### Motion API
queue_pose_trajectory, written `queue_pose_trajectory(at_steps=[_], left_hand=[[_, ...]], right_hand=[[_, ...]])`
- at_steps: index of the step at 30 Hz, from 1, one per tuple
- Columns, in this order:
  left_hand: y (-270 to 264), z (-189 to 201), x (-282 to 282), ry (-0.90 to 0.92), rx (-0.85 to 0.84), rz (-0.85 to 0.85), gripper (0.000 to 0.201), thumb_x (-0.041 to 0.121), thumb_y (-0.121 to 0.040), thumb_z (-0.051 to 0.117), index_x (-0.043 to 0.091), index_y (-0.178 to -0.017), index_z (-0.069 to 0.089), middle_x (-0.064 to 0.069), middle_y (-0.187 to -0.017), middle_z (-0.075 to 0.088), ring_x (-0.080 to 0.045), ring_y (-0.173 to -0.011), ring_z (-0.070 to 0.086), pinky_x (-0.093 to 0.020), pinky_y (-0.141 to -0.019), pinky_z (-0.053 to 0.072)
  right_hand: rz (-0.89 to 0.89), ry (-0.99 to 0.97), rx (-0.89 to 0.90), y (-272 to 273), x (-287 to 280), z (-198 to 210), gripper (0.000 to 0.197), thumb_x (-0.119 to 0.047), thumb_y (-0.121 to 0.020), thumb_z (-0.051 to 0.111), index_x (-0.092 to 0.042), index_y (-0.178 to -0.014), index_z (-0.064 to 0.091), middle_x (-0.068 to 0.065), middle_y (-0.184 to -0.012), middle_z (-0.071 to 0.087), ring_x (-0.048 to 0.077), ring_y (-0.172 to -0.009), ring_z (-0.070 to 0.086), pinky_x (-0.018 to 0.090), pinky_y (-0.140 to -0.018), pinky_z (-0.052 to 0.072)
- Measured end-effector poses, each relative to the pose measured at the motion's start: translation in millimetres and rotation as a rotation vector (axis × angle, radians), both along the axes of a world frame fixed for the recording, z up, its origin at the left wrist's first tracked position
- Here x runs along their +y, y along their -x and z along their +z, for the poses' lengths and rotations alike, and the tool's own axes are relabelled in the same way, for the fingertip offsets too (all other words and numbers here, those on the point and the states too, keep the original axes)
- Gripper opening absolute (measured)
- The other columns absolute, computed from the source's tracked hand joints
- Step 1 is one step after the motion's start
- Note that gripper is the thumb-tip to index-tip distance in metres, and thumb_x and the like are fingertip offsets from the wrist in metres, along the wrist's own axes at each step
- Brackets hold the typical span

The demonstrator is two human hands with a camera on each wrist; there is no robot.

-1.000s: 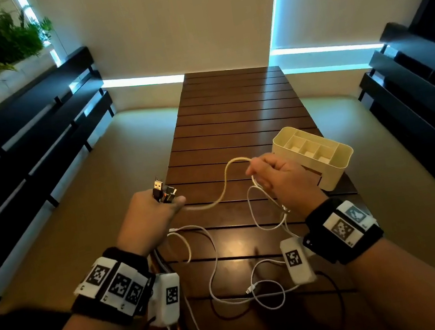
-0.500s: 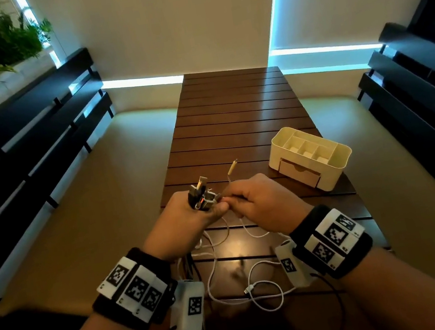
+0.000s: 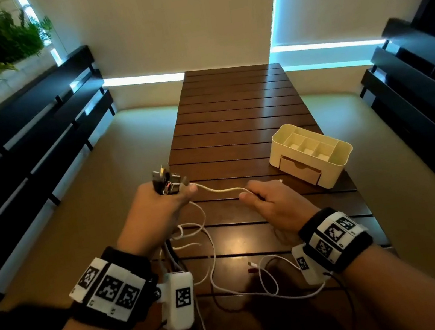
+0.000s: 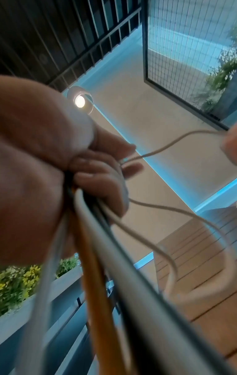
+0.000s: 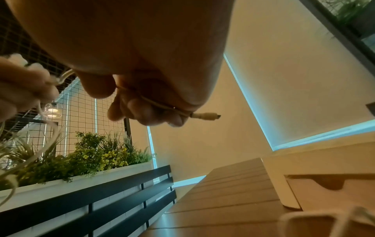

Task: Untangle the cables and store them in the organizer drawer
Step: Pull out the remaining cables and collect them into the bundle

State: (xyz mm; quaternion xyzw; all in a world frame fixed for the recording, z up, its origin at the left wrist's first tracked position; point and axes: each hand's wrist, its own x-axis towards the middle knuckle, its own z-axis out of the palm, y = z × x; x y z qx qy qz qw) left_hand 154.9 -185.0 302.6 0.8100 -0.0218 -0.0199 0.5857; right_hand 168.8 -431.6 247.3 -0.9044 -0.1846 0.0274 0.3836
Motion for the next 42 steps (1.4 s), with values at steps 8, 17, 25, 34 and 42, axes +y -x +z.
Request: queue_pose_trajectory(at_steps=[8,17,25,34,42], left_hand=[[10.8,0.3,-21.9,-0.132,-0.169,0.017,0.046,0.024,-0.092,0.068,0.031,-0.136,0.053,0.016,-0.07,0.054,0.008,-0.057,0.053,-0.02,-0.064,0.039],[4.3,3.2,-11.4,-0.184,-0.065,-0.034,0.034,0.033,-0.089,0.071,0.008,-0.068,0.06,0.003,-0.056,0.049,-0.007,-0.047,0.039,-0.031,-0.056,0.037],[4.8,1.0,-32.8,-0.149,0.032,-0.12,0.037,0.028,-0.089,0.072,0.025,-0.054,0.06,0.01,-0.044,0.046,-0.005,-0.041,0.039,-0.032,-0.056,0.035],[16.7,3.2,-38.6,-0.082,0.152,-0.292,0.028,0.028,-0.089,0.071,0.011,-0.071,0.057,0.004,-0.048,0.041,-0.013,-0.042,0.035,-0.029,-0.046,0.031],[14.2,-6.5,-17.4,0.181,0.131,-0.079,0.026,0.022,-0.094,0.067,-0.004,-0.094,0.061,0.008,-0.045,0.032,-0.011,-0.036,0.025,-0.023,-0.042,0.026]], right_hand=[[0.052,-0.005,-0.053,3.9,6.4,22.9,0.039,-0.042,-0.102,0.034,-0.018,-0.085,0.058,0.002,-0.075,0.057,0.016,-0.068,0.052,0.036,-0.066,0.045],[0.098,-0.053,0.05,28.8,13.0,43.8,0.008,-0.03,-0.099,0.054,-0.028,-0.099,0.063,-0.012,-0.085,0.061,0.004,-0.078,0.057,0.024,-0.072,0.046],[-0.272,-0.061,-0.13,46.2,12.6,43.8,0.046,-0.04,-0.096,0.058,-0.029,-0.139,0.045,-0.016,-0.102,0.047,0.002,-0.088,0.052,0.022,-0.079,0.047],[-0.036,0.225,-0.032,82.2,1.4,49.7,0.022,-0.034,-0.101,0.051,-0.018,-0.099,0.066,-0.008,-0.087,0.058,0.009,-0.07,0.058,0.022,-0.062,0.045],[0.0,-0.027,0.846,118.2,-7.7,23.4,0.022,-0.032,-0.102,0.05,-0.015,-0.101,0.063,0.0,-0.069,0.068,0.011,-0.054,0.064,0.026,-0.058,0.053]])
